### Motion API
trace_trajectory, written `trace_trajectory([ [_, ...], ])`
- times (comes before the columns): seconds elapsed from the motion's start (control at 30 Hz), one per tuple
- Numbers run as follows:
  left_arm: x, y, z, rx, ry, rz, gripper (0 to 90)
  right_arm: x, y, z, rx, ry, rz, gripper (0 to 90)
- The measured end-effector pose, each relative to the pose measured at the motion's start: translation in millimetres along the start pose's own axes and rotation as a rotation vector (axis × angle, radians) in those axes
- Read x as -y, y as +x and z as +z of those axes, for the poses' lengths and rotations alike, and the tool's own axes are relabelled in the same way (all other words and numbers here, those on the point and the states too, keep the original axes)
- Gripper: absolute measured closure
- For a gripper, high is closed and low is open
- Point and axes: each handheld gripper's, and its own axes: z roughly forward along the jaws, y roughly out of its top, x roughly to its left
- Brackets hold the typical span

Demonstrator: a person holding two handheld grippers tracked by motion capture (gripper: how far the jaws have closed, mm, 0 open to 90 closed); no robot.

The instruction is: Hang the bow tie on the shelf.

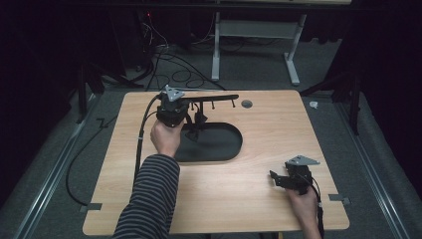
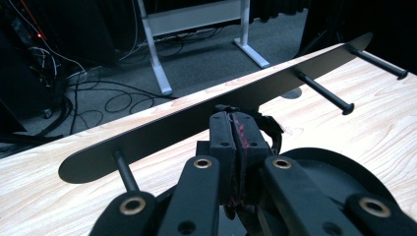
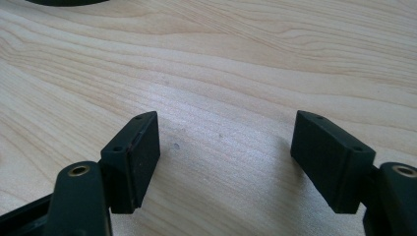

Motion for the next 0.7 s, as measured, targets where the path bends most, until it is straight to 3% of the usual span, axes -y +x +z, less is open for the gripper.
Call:
trace_trajectory([
  [0.33, 0.6, -4.1, 2.4, 0.010, 0.028, 0.032, 82.1, 0.0, 0.0, 0.0, 0.000, 0.000, 0.000, 28.0],
  [0.7, 1.4, -3.4, -1.2, 0.022, 0.040, 0.033, 78.8, 0.0, -0.1, 0.0, -0.001, -0.001, 0.001, 28.0],
])
